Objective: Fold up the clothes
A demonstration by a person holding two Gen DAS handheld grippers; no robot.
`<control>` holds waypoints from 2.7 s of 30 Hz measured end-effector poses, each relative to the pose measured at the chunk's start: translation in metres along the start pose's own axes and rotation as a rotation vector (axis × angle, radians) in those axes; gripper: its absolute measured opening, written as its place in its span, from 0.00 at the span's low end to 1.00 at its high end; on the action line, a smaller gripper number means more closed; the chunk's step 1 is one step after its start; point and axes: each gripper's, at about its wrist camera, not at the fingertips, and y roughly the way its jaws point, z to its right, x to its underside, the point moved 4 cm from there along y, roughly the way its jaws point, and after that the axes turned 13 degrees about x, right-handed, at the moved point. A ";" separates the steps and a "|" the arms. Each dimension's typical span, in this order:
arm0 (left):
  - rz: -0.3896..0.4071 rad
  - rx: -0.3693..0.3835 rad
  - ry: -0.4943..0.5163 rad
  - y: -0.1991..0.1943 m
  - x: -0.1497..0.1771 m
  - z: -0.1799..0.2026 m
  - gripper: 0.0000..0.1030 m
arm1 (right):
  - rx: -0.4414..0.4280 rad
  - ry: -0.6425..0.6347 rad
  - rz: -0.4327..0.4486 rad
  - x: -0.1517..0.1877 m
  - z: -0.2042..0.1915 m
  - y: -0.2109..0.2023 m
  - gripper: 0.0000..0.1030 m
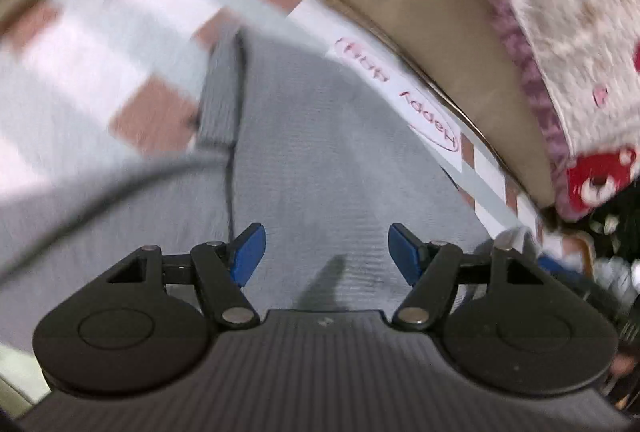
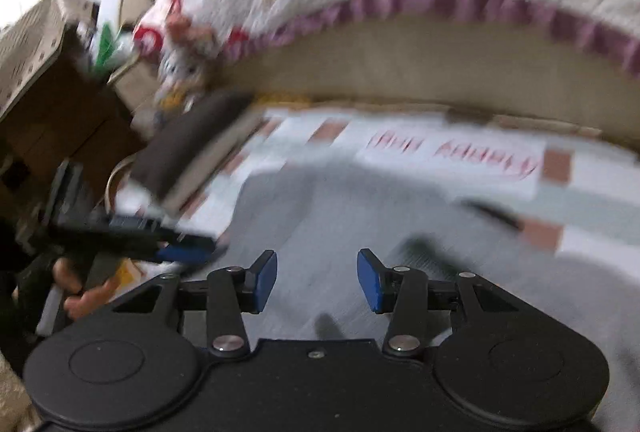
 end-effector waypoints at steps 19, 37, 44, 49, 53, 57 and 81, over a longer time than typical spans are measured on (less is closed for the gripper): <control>0.008 -0.100 -0.004 0.006 -0.004 -0.006 0.65 | 0.136 -1.046 -0.099 0.081 -0.124 0.062 0.46; 0.099 -0.102 0.009 -0.007 -0.024 -0.011 0.67 | 0.676 0.023 0.259 -0.123 0.127 0.000 0.00; 0.027 -0.043 0.060 0.021 -0.017 0.006 0.67 | 0.442 0.218 0.148 -0.068 0.173 0.001 0.10; -0.016 -0.049 0.165 0.040 -0.010 0.026 0.67 | 0.139 0.190 0.020 -0.058 0.139 0.026 0.54; 0.048 -0.141 0.382 0.033 -0.010 0.053 0.71 | -0.028 0.163 -0.045 -0.056 0.105 0.042 0.56; 0.005 -0.360 0.662 0.039 -0.013 0.068 0.84 | 0.014 0.031 0.006 -0.058 0.079 0.038 0.60; 0.125 -0.379 0.747 0.064 -0.079 0.020 0.04 | 0.138 0.127 0.157 -0.074 0.078 0.065 0.13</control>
